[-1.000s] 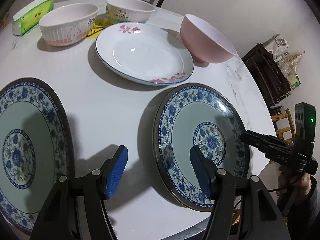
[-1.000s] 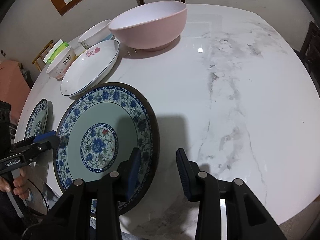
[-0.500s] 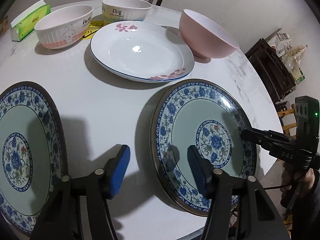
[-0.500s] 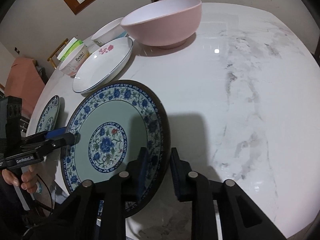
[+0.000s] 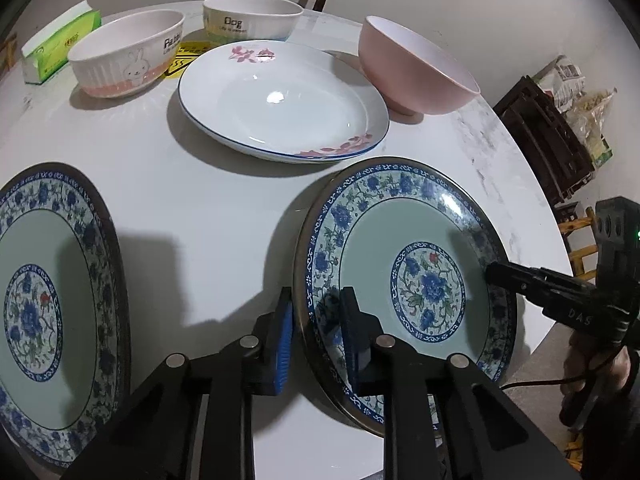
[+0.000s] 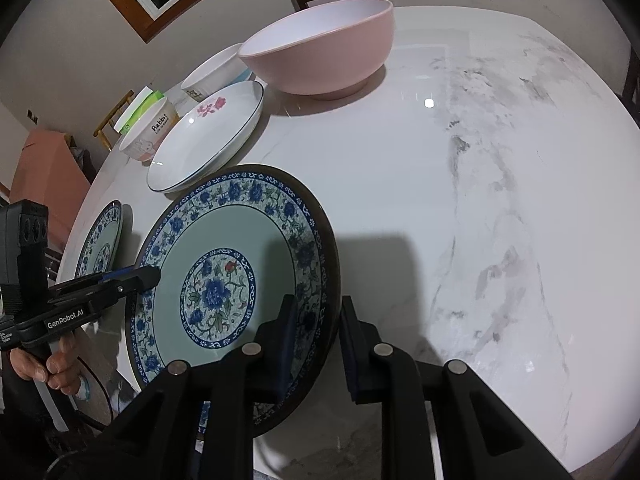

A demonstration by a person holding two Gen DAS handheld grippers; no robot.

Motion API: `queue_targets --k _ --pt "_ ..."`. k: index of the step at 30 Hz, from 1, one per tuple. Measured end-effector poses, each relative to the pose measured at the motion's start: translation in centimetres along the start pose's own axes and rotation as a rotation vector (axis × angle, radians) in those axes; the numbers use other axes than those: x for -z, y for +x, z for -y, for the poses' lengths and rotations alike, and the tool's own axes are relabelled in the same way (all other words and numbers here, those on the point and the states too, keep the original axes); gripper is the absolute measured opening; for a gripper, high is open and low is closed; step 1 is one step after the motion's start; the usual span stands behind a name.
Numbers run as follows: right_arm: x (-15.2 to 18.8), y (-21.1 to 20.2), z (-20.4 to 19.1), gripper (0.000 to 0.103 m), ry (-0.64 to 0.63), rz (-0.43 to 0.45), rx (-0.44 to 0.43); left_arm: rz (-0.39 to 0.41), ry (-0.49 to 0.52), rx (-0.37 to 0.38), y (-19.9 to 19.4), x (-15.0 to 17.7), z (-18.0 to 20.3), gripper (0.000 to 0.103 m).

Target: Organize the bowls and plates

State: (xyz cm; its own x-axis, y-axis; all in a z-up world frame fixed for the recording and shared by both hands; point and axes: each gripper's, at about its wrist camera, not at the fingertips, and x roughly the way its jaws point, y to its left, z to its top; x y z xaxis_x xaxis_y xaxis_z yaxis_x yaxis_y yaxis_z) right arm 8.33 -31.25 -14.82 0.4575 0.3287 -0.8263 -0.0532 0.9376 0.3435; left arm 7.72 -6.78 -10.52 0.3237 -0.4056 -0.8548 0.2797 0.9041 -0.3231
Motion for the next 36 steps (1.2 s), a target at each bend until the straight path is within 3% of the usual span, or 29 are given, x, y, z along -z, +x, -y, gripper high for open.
queue_targets --k 24,36 --pt "-0.5 -0.2 -1.4 0.020 0.038 0.006 0.003 0.037 -0.044 -0.023 -1.6 -0.2 -0.6 0.016" --pt "-1.8 -0.4 -4.6 0.020 -0.001 0.018 -0.020 0.076 -0.074 -0.041 -4.0 -0.6 -1.9 0.016"
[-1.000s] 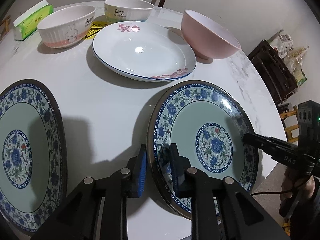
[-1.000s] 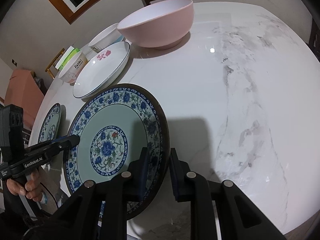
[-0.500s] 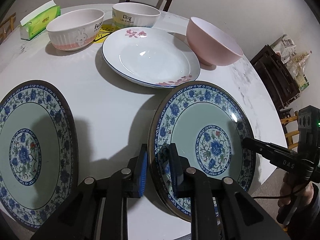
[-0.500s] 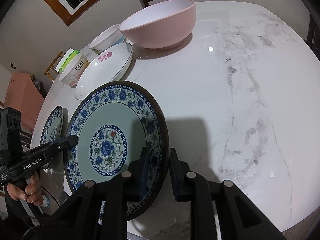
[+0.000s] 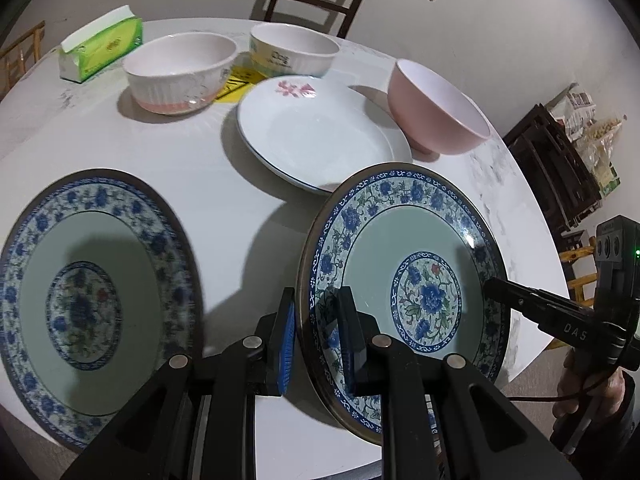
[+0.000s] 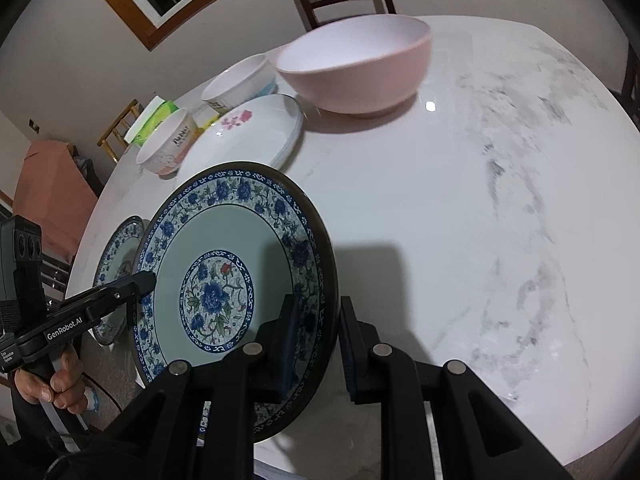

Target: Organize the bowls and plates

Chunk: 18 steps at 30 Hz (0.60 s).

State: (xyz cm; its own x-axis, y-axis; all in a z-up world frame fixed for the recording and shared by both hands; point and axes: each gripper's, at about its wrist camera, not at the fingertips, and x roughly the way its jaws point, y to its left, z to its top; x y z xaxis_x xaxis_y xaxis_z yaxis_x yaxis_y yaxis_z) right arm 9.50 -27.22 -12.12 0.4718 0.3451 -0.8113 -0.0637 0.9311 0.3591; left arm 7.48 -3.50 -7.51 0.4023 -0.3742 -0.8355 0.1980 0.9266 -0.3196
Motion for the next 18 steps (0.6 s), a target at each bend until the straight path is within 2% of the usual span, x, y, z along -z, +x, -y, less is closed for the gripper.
queue_targets --k 9,18 --pt "-1.4 0.7 -4.5 0.020 -0.067 0.001 -0.038 0.047 -0.038 -0.035 -3.0 -0.4 -2.6 0.016" --pt "-2.7 2.8 -10.7 0.020 -0.141 -0.025 -0.087 0.093 -0.108 -0.082 -6.3 -0.3 -7.8 0.016"
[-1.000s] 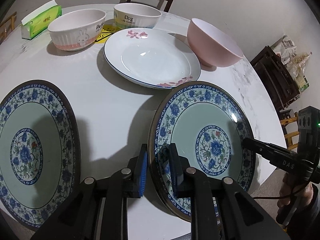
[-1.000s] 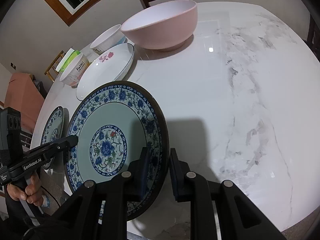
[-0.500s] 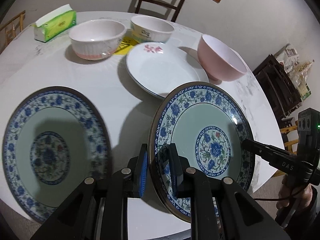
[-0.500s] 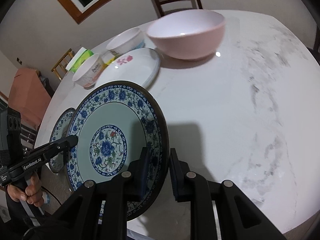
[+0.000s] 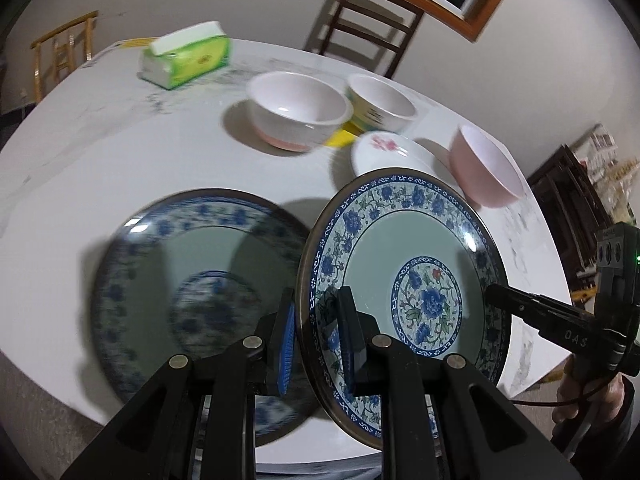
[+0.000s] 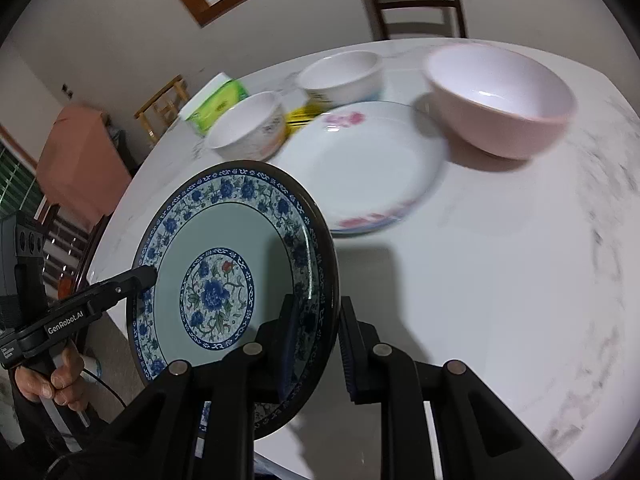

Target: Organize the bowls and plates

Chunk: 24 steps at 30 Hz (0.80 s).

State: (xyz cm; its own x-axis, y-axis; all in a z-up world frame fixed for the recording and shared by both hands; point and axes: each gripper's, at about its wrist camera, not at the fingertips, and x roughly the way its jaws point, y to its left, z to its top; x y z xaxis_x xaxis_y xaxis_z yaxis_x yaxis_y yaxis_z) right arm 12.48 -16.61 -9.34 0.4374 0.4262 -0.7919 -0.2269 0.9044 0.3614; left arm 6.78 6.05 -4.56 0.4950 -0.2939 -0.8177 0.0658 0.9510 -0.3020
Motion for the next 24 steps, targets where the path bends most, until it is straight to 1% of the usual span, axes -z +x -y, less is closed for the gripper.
queue_targets --k 6,12,19,24 --pt "-1.2 2.7 -4.0 0.020 -0.049 -0.036 -0.035 0.028 -0.057 -0.046 -2.0 -0.1 -4.3 0.016" --pt "-1.7 5.7 -7.3 0.020 -0.076 -0.081 -0.059 0.033 -0.123 -0.091 -2.9 0.3 -8.5 0.016" --pt "-1.9 7.5 -8.6 0.020 -0.086 -0.110 -0.064 0.029 -0.167 -0.114 -3.0 0.7 -11.4 0.016" --pt "-2.1 8.3 -8.8 0.020 -0.076 -0.124 -0.059 0.022 -0.173 -0.119 -2.5 0.8 -12.1 0.017"
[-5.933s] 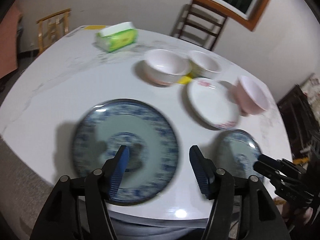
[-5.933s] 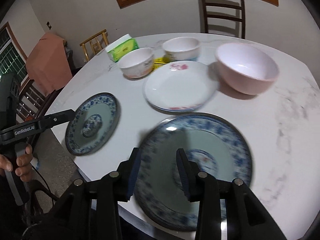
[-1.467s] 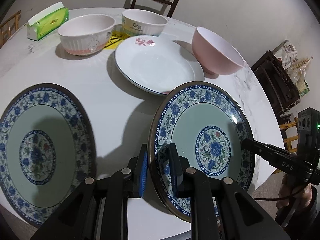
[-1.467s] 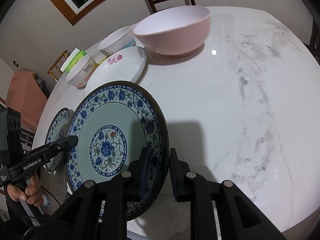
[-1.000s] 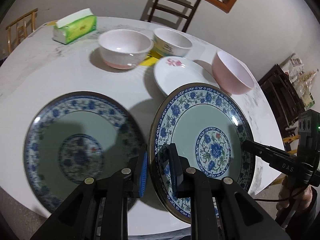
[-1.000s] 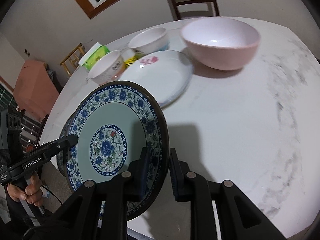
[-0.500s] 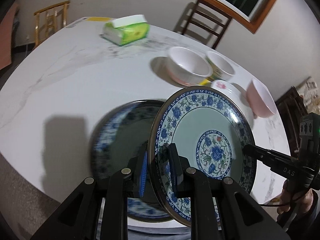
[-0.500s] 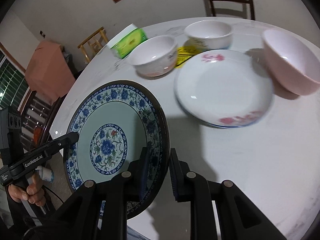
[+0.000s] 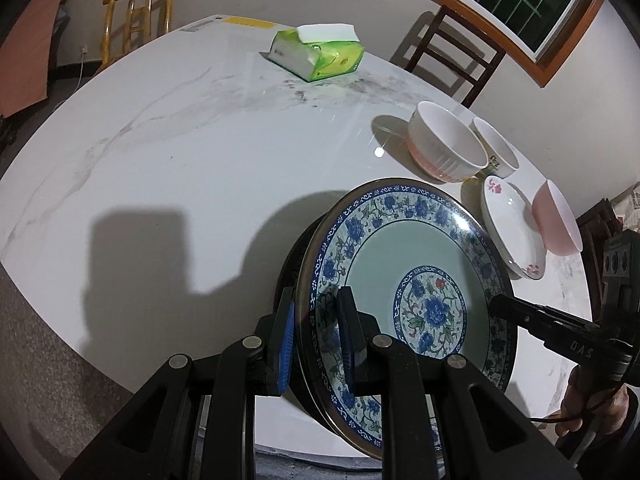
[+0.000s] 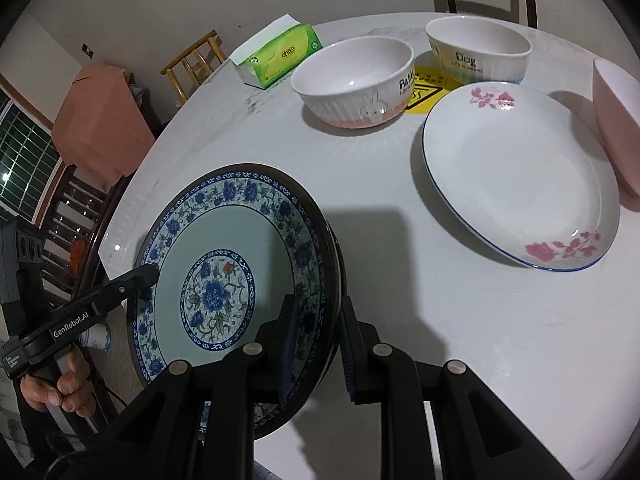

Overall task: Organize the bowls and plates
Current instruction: 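Open the left tool and lift it off the stacked blue plates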

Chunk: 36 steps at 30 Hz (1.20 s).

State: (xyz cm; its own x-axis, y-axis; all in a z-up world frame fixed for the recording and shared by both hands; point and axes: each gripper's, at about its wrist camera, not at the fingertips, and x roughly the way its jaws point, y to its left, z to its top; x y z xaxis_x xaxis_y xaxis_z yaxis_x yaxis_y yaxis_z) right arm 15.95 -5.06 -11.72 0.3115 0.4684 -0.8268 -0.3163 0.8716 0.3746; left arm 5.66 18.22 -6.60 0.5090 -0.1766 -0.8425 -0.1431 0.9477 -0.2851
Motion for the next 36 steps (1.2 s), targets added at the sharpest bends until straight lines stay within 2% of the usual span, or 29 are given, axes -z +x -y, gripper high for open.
queue_targets --k 12,18,24,29,36 --pt "-0.1 0.9 -1.6 0.022 -0.051 0.014 0.048 -0.002 -0.011 -0.022 1.1 0.3 -0.8 0.020" --pt "0.1 1.2 -2.5 0.022 -0.087 0.030 0.091 -0.034 -0.043 -0.033 2.1 0.6 -1.6 0.022" --pt "0.4 1.1 -2.8 0.023 -0.093 0.045 0.115 -0.025 -0.052 -0.035 2.3 0.6 -1.6 0.024" --pt "1.2 1.1 -3.9 0.036 -0.143 0.081 0.147 -0.016 -0.052 -0.046 2.4 0.6 -1.4 0.026" --pt "1.3 1.0 -4.2 0.036 -0.156 0.097 0.176 -0.007 -0.030 -0.079 2.3 0.8 -1.0 0.030"
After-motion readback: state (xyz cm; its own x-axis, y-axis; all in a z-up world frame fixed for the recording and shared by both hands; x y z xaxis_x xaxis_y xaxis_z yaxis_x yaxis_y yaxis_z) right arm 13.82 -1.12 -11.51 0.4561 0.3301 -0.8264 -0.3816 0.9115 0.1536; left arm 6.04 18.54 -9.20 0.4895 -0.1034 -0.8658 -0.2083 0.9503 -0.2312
